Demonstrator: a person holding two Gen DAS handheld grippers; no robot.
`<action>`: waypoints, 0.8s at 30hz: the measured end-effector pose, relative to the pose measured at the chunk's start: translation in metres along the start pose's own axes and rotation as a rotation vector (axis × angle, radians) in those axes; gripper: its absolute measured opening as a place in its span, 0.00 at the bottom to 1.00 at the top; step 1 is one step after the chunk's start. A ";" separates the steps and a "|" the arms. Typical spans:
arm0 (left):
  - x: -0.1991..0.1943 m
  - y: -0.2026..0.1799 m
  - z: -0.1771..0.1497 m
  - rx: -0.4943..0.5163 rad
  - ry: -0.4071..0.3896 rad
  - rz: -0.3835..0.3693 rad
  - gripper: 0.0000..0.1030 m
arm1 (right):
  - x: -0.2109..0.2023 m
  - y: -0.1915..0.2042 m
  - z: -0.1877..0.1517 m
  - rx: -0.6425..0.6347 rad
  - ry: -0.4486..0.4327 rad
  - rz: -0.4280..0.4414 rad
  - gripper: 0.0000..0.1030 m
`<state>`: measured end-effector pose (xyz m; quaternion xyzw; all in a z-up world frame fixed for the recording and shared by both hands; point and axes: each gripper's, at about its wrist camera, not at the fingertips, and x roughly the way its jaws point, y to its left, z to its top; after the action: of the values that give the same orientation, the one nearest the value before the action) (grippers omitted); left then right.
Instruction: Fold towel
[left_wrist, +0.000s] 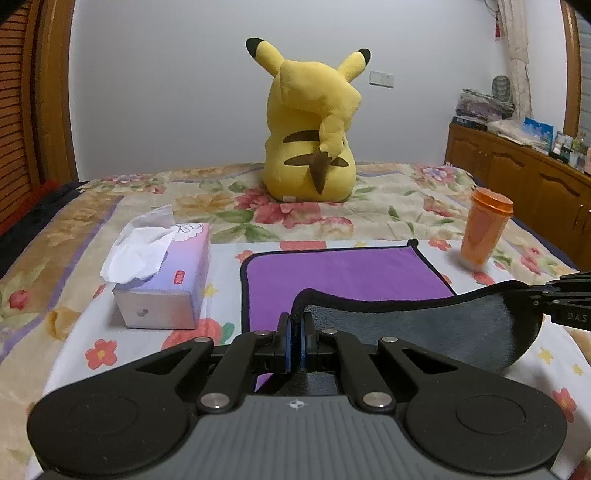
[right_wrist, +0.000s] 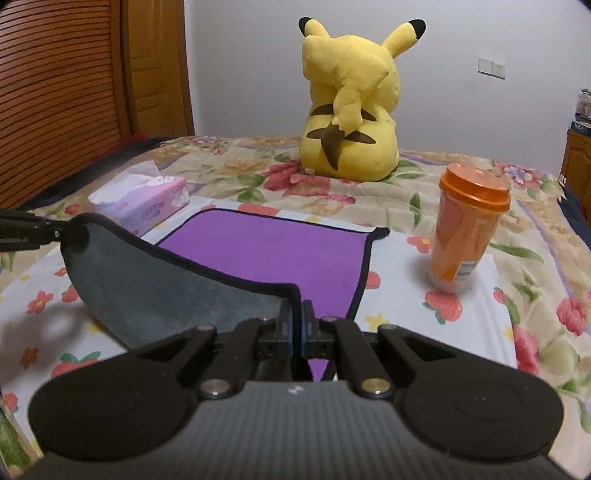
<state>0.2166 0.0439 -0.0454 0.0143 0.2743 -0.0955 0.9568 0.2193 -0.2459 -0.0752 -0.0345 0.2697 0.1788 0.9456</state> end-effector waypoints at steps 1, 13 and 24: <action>0.000 0.000 0.001 -0.003 -0.004 0.003 0.07 | 0.000 -0.001 0.000 0.001 -0.004 -0.001 0.05; 0.011 0.002 0.011 0.013 -0.044 0.008 0.07 | 0.010 -0.008 0.010 -0.010 -0.055 -0.013 0.05; 0.033 0.004 0.018 0.032 -0.035 0.012 0.07 | 0.030 -0.012 0.013 -0.055 -0.050 -0.023 0.04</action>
<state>0.2536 0.0405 -0.0477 0.0295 0.2557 -0.0944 0.9617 0.2535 -0.2453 -0.0800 -0.0591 0.2405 0.1762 0.9527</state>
